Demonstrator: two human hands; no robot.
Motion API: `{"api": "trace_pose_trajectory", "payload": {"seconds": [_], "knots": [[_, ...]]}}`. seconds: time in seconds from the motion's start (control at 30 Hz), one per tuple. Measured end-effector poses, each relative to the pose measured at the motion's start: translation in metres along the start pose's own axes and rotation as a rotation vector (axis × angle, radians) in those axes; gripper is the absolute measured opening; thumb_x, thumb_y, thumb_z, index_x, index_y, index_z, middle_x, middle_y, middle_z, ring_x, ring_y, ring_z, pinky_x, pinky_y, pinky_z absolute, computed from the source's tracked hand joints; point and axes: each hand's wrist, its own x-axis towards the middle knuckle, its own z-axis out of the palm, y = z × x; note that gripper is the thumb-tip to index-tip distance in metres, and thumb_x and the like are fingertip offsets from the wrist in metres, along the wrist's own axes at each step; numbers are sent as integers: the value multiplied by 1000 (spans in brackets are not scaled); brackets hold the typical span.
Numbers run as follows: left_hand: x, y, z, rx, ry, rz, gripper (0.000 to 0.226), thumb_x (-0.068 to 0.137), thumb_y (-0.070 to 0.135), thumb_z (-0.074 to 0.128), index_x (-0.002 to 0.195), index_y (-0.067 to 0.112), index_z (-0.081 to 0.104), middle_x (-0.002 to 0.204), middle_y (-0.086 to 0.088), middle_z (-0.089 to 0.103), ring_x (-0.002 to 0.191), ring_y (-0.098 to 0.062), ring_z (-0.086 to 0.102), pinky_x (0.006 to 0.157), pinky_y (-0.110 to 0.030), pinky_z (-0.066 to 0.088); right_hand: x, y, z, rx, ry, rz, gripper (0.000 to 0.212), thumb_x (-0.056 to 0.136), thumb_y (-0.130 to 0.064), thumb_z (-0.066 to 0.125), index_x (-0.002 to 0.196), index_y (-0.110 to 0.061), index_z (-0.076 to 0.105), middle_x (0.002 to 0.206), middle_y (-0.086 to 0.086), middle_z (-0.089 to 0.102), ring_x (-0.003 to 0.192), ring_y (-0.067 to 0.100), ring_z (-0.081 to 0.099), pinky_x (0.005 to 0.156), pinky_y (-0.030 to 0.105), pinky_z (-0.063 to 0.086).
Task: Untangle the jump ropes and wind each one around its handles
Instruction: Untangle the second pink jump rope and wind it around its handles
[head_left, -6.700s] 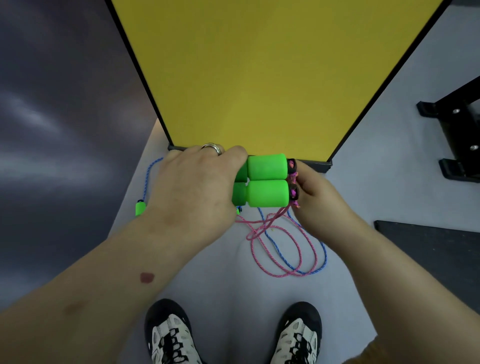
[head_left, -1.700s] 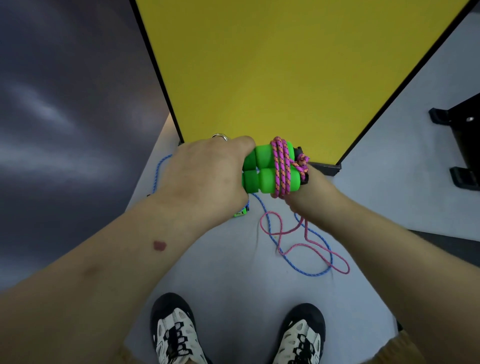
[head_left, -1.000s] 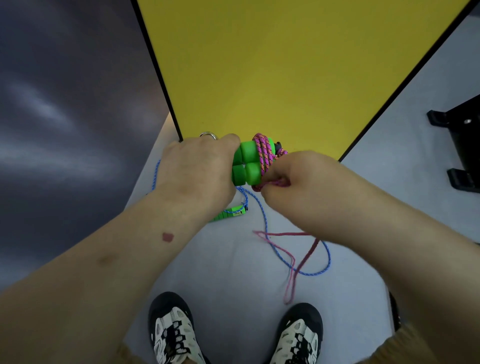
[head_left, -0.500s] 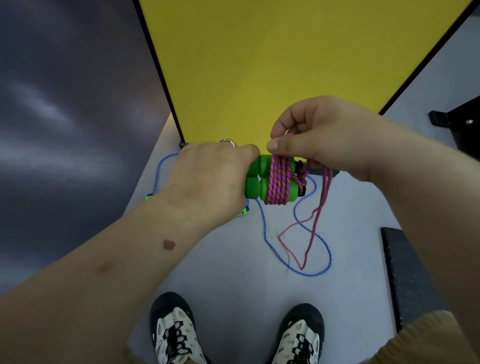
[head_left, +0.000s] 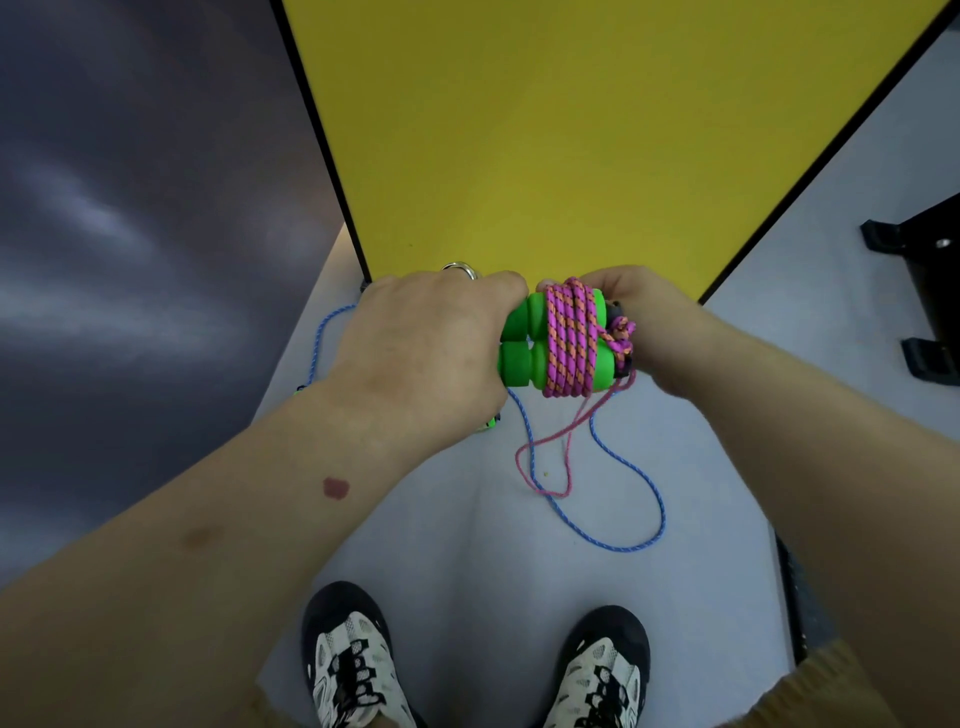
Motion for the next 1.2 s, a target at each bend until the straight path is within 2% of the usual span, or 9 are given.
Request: {"api": "trace_pose_trajectory", "payload": {"seconds": [0.1,0.2,0.27,0.37,0.53,0.7,0.87,1.03,1.2], "knots": [[1,-1,1,10,27,-26,29,72,23,68,84,28,42,71,4,45,67,-29,50,59,-34,31,-14,2,13,-164,-1,-14,36,89,13,55,61,-10,50,55,1,48,52,11,40,52,23,38],[2,0,-2,14,22,-76,30,70,18,66,87,28,43,73,5,42,68,-29,48,60,-33,30,-16,5,36,-266,12,10,27,97,-6,53,73,-17,50,73,4,52,70,19,48,68,34,48],[2,0,-2,15,5,-113,31,70,17,65,90,28,44,75,4,41,69,-29,45,62,-33,29,-20,7,46,-318,27,52,20,99,-12,51,79,-17,52,76,2,52,73,20,49,64,32,44],[2,-3,0,35,-2,-138,33,68,18,67,93,28,47,77,3,42,70,-29,45,63,-34,30,-37,5,52,-275,45,83,28,99,-21,45,83,-9,65,63,6,50,63,26,48,57,33,36],[4,-8,3,54,-13,-134,37,64,20,69,90,28,44,78,2,46,71,-30,48,63,-34,31,-63,-5,62,-405,-3,-20,40,105,-40,34,90,-15,60,77,9,60,78,32,59,70,42,51],[3,-9,9,76,16,-111,33,69,16,64,88,28,40,76,2,44,70,-31,48,63,-35,30,-80,-27,58,-626,-36,-68,35,101,-38,41,71,-19,39,68,4,47,66,25,48,53,34,32],[3,-9,11,103,33,-97,32,70,18,65,86,30,40,73,5,41,68,-29,46,63,-35,27,-74,-53,30,-624,-18,-122,30,95,-32,51,75,-10,56,67,9,56,64,26,54,54,37,44],[2,-7,12,115,43,-66,29,71,20,65,87,30,43,75,4,45,67,-29,46,62,-35,26,-66,-74,0,-579,-64,-98,21,87,-40,67,80,-21,72,56,-3,51,47,13,43,38,20,31],[1,-1,13,134,26,4,27,72,23,66,93,29,51,73,4,46,67,-29,47,60,-35,26,-41,-72,-16,-358,37,-155,15,83,-41,74,78,-26,75,52,-10,57,43,5,46,52,26,38]]}}
